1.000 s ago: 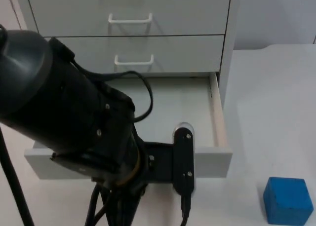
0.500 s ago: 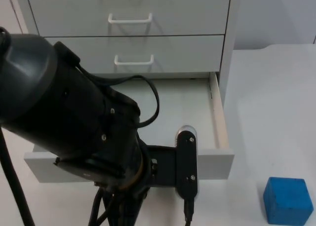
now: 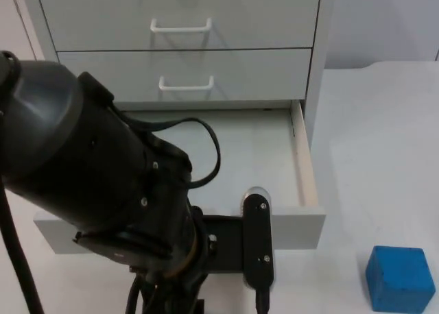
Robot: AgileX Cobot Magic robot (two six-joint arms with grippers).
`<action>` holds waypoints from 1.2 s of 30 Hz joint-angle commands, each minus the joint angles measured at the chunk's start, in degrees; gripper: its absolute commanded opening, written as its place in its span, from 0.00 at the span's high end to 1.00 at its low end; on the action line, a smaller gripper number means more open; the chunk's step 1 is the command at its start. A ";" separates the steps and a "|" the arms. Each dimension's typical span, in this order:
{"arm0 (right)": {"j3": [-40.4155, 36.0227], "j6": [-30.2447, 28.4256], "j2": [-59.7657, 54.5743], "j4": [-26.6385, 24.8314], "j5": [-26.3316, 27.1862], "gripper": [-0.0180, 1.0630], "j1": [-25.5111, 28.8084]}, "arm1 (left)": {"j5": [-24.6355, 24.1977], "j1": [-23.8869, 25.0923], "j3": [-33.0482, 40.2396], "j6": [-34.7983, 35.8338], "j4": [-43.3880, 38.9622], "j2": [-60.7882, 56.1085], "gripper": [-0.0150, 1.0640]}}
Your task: Open the drawer with the left hand, place the block into the drawer with the right hand, then close the drawer with the left hand.
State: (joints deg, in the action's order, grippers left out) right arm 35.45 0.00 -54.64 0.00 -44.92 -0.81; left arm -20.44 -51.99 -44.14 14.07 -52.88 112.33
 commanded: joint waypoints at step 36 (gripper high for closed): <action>-0.14 -0.67 0.01 0.00 0.65 0.01 0.23 | -5.74 -0.59 0.82 -14.07 30.17 -37.68 0.35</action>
State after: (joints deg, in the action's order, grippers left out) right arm 35.45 0.00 -54.64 0.00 -44.50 -0.81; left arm -25.16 -52.60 -43.24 0.00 -25.15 77.25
